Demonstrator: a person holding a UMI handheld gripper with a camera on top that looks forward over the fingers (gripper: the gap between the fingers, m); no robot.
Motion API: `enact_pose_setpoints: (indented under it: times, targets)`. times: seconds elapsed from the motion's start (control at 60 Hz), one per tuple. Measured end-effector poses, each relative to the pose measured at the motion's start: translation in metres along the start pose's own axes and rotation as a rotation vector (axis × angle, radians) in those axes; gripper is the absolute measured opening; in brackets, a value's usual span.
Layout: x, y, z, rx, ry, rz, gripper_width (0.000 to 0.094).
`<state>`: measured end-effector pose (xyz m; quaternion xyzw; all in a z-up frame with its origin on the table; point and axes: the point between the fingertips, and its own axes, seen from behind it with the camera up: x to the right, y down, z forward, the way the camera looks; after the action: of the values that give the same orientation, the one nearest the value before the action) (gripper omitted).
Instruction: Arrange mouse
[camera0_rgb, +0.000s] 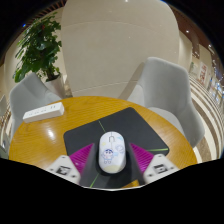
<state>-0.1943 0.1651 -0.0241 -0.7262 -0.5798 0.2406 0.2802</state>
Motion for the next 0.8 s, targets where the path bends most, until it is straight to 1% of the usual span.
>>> enact_pose_setpoints:
  times: [0.033,0.05,0.067,0.167,0.233,0.317,0.4,0.417,0.467,0.533,0.683,0.8]
  targets:
    - [-0.001,-0.004,-0.005,0.009,-0.001,0.006,0.0891]
    - [-0.002,-0.005,-0.009,0.013,-0.002,0.008,0.0880]
    - [-0.005,-0.007,-0.013,0.019,-0.006,0.009,0.0848]
    - [-0.022,-0.018,-0.060,0.047,-0.032,-0.016,0.0861]
    - [-0.039,-0.008,-0.103,0.044,-0.036,-0.036,0.0862]
    - [-0.070,0.019,-0.162,0.024,-0.077,-0.063,0.0855]
    - [-0.101,0.061,-0.218,-0.013,-0.114,-0.085,0.0853]
    - [-0.103,0.069,-0.219,-0.020,-0.127,-0.086,0.0853]
    - [-0.121,0.096,-0.251,-0.043,-0.150,-0.099,0.0852]
    - [-0.135,0.127,-0.281,-0.064,-0.162,-0.116,0.0865]
    - [-0.151,0.174,-0.312,-0.101,-0.168,-0.135,0.0869]
    - [-0.157,0.185,-0.321,-0.098,-0.171,-0.173,0.0871]
